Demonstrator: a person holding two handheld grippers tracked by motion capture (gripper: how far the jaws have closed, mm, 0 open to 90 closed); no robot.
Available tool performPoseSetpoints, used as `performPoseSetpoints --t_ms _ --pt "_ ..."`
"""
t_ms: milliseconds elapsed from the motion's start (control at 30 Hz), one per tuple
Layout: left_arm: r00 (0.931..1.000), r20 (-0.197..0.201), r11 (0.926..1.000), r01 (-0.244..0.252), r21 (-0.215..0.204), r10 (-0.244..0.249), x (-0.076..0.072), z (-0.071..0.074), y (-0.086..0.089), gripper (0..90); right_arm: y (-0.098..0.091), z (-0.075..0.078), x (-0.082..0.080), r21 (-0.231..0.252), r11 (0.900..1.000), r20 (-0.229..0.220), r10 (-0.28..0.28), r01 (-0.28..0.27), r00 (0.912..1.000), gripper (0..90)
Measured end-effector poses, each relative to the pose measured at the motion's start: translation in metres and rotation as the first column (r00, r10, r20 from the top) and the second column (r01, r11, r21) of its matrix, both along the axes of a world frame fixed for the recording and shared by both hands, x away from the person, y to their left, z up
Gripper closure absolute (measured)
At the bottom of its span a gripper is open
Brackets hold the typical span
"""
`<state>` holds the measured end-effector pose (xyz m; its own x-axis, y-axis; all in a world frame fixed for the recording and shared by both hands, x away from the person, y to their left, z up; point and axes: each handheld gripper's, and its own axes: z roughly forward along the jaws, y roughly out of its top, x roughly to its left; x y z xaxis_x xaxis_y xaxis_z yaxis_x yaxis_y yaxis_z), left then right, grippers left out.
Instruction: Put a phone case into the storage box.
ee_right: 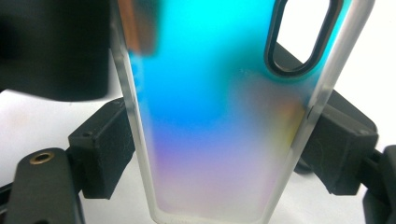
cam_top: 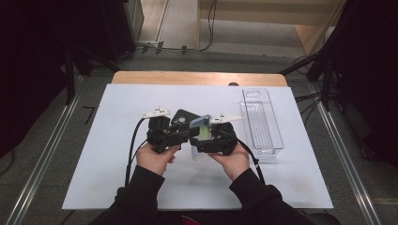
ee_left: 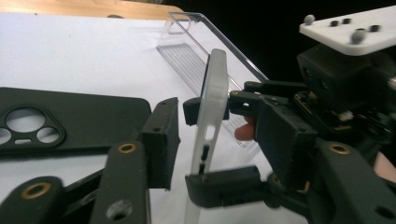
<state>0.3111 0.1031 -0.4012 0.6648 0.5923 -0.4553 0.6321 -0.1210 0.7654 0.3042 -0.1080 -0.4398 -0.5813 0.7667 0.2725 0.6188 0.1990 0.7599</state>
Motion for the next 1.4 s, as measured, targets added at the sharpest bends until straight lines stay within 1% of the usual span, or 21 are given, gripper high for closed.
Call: performPoseSetpoints --t_ms 33,67,167,200,300,367,433,467,600,667,700,800,833,867,900,933,1033,1167,1267,1367,1400 --pt "0.9997 -0.021 0.9999 0.01 0.002 -0.01 0.0 0.0 0.001 46.0 -0.002 0.0 0.001 -0.002 1.0 -0.003 -0.001 0.001 1.0 15.4" --pt "0.9994 -0.03 0.9998 0.019 -0.001 -0.019 0.0 0.0 0.002 44.4 -0.003 -0.001 0.002 -0.001 1.0 -0.006 -0.008 0.008 0.9999 15.4" --pt "0.999 -0.029 0.9992 0.035 0.021 -0.034 -0.002 -0.001 0.006 41.5 -0.009 -0.001 0.004 -0.006 0.9998 -0.002 -0.019 0.019 0.9998 15.4" --pt "0.9985 -0.036 0.9987 0.043 0.026 -0.042 -0.002 -0.001 0.008 40.6 -0.011 0.0 0.004 -0.006 0.9997 -0.004 -0.022 0.022 0.9998 15.4" --pt "0.997 -0.045 0.9975 0.065 0.03 -0.063 -0.002 -0.002 0.013 37.0 -0.017 0.001 0.005 -0.004 0.9996 0.001 -0.03 0.03 0.9996 15.4" --pt "0.9949 -0.048 0.9947 0.092 0.048 -0.089 -0.003 -0.004 0.016 36.5 -0.021 0.003 0.005 -0.004 0.9995 0.006 -0.031 0.031 0.9995 15.4" --pt "0.9909 -0.065 0.9899 0.122 0.072 -0.118 -0.003 -0.006 0.019 33.4 -0.023 0.004 0.005 -0.004 0.9996 0.007 -0.028 0.028 0.9996 15.4" --pt "0.9895 -0.069 0.9882 0.133 0.076 -0.127 -0.003 -0.008 0.021 33.4 -0.024 0.005 0.006 -0.001 0.9996 0.006 -0.029 0.029 0.9996 15.4" --pt "0.9833 -0.103 0.985 0.158 0.069 -0.15 -0.003 -0.016 0.028 32.4 -0.028 0.007 0.006 0.002 0.9999 0.008 -0.013 0.013 0.9999 15.4" --pt "0.9786 -0.116 0.9813 0.179 0.071 -0.17 -0.002 -0.019 0.031 31.2 -0.029 0.008 0.006 0.0 1.0 0.009 -0.004 0.004 0.9999 15.4" --pt "0.9772 -0.121 0.9806 0.184 0.069 -0.174 -0.003 -0.02 0.032 31.3 -0.03 0.009 0.006 -0.001 1.0 0.01 0.002 -0.002 0.9999 15.4" --pt "0.9726 -0.129 0.9756 0.204 0.08 -0.193 -0.003 -0.023 0.037 31.2 -0.034 0.013 0.004 -0.002 0.9998 0.017 0.022 -0.022 0.9996 15.4" --pt "0.9722 -0.127 0.9738 0.209 0.091 -0.196 -0.004 -0.023 0.038 31.2 -0.035 0.014 0.004 -0.002 0.9996 0.018 0.027 -0.027 0.9995 15.4" --pt "0.9741 -0.124 0.9747 0.202 0.097 -0.189 -0.005 -0.024 0.04 31.2 -0.036 0.016 0.004 -0.002 0.9994 0.019 0.033 -0.033 0.9993 15.4" --pt "0.9736 -0.131 0.9751 0.2 0.097 -0.187 -0.005 -0.024 0.042 31.2 -0.038 0.017 0.004 -0.004 0.9992 0.021 0.04 -0.04 0.999 15.4" --pt "0.9722 -0.135 0.9738 0.205 0.098 -0.192 -0.005 -0.025 0.043 31.2 -0.039 0.018 0.004 -0.005 0.9989 0.021 0.046 -0.046 0.9987 15.4" --pt "0.9723 -0.129 0.9709 0.21 0.116 -0.195 -0.007 -0.027 0.049 31.2 -0.043 0.021 0.003 -0.006 0.9987 0.022 0.051 -0.051 0.9985 15.4" --pt "0.975 -0.131 0.9715 0.196 0.133 -0.179 -0.01 -0.031 0.056 31.2 -0.049 0.024 0.004 0.003 0.9986 0.023 0.052 -0.052 0.9984 15.4" --pt "0.9732 -0.145 0.9713 0.198 0.132 -0.178 -0.011 -0.035 0.063 31.2 -0.053 0.027 0.004 0.004 0.9983 0.015 0.057 -0.057 0.9982 15.4" --pt "0.9704 -0.157 0.9662 0.207 0.153 -0.183 -0.015 -0.039 0.071 31.2 -0.057 0.029 0.005 0.005 0.9985 0.006 0.055 -0.055 0.9984 15.4" --pt "0.9704 -0.161 0.9667 0.205 0.154 -0.18 -0.016 -0.041 0.073 31.2 -0.059 0.03 0.005 0.006 0.9984 0.005 0.057 -0.057 0.9984 15.4"
